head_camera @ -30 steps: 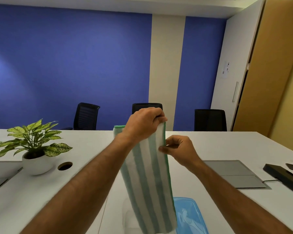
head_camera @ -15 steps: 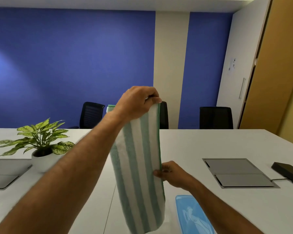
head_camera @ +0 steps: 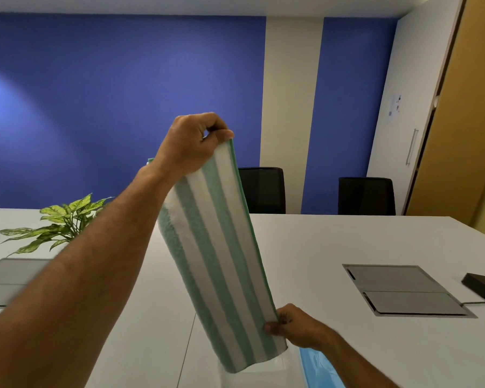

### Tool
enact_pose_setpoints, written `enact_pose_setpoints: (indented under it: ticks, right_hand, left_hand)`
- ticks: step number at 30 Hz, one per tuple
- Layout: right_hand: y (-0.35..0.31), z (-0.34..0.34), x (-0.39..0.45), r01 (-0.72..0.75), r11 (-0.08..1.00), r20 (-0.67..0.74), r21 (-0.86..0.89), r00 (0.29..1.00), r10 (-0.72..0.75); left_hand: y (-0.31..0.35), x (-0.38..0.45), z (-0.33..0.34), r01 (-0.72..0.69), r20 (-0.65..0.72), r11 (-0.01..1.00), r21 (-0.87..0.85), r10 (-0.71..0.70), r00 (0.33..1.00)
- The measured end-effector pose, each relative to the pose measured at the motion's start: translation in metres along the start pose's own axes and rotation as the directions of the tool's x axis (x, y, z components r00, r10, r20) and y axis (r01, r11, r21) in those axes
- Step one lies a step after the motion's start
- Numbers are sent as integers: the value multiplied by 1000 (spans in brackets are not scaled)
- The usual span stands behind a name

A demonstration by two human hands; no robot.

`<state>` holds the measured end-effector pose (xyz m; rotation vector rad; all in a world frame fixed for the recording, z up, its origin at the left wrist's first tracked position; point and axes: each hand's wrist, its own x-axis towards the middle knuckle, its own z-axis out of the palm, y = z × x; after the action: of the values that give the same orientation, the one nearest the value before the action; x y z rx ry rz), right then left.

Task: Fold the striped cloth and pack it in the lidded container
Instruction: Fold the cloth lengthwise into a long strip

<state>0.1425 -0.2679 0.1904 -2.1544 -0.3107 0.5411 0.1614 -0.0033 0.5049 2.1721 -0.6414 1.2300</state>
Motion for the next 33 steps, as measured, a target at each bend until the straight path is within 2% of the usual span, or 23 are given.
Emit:
enact_pose_setpoints:
  ticks: [5,11,18,28,33]
  right_hand:
    - [17,5,3,-45,998,-40,-40,998,43]
    - [33,-6,4,-48,999,-286,-12,957,43]
    - [43,-37,-3,-22,1000,-398,1,917,20]
    - [48,-75,-16,67,995,-337,71,941,-40]
    - [46,-85,-21,72,992,-422,103,906,-22]
  left_hand:
    - [-17,-5,-9,39,-27,999,22,-39,999]
    - [-44,-20,-16,126,-83,992,29,-124,989]
    - [-75,-44,-19,187,-95,981,42,-182,979]
    - [-104,-83,-23,245,-120,968,51,-237,964]
    - [-113,-96,-22,292,-121,955,55,-284,951]
